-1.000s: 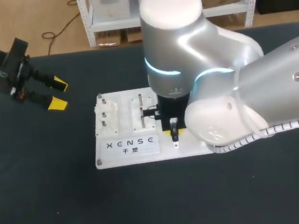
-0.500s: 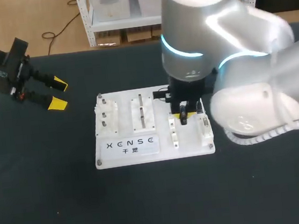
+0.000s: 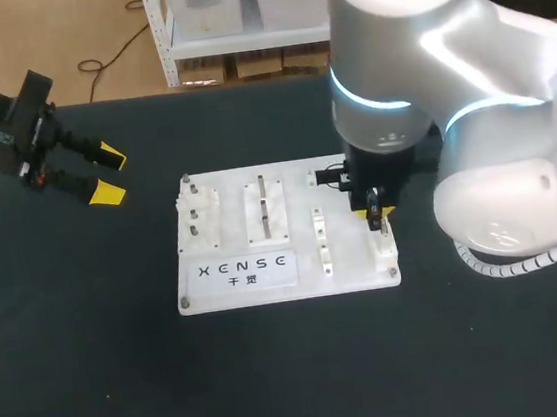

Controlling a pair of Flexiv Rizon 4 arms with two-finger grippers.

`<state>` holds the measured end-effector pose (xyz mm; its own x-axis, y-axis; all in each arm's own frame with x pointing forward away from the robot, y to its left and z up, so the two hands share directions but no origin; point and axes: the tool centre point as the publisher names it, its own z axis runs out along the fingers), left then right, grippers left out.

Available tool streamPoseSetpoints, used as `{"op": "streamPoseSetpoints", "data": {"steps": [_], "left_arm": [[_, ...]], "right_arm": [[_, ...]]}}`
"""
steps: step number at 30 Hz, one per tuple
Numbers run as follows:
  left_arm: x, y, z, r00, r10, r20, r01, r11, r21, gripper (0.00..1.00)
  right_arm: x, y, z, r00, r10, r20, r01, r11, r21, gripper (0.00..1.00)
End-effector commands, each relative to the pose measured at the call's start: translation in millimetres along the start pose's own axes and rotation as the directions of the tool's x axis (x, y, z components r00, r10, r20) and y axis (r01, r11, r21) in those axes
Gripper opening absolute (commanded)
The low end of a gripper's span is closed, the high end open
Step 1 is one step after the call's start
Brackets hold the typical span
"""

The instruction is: Insert the USB connector, Ethernet cable, and multi-pin plug into their matching sockets one by one.

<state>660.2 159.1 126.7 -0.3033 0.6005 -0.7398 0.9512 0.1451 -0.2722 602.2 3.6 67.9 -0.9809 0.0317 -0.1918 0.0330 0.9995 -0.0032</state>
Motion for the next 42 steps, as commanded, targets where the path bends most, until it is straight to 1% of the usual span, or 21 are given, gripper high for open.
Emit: {"op": "streamPoseSetpoints", "data": {"steps": [1, 25, 35, 42], "left_arm": [[0.8, -0.2, 0.3, 1.000, 0.002, 0.001, -0.002, 1.000, -0.001, 1.00], [0.8, -0.2, 0.3, 1.000, 0.002, 0.001, -0.002, 1.000, -0.001, 1.00], [0.8, -0.2, 0.3, 1.000, 0.002, 0.001, -0.002, 1.000, -0.001, 1.00], [0.8, -0.2, 0.3, 1.000, 0.002, 0.001, -0.002, 1.000, -0.001, 1.00]], "right_arm": [[1.5, -2.9, 0.2, 1.000, 0.002, 0.005, -0.002, 1.000, 0.005, 0.00], [5.7, -11.5, 8.4, 1.000, -0.017, -0.016, 0.017, 0.999, 0.039, 0.00], [6.4, -12.9, 11.7, 1.000, -0.011, -0.009, 0.011, 0.999, 0.041, 0.00], [10.6, -14.7, 13.3, 1.000, -0.018, 0.003, 0.017, 0.999, 0.042, 0.00]]}}
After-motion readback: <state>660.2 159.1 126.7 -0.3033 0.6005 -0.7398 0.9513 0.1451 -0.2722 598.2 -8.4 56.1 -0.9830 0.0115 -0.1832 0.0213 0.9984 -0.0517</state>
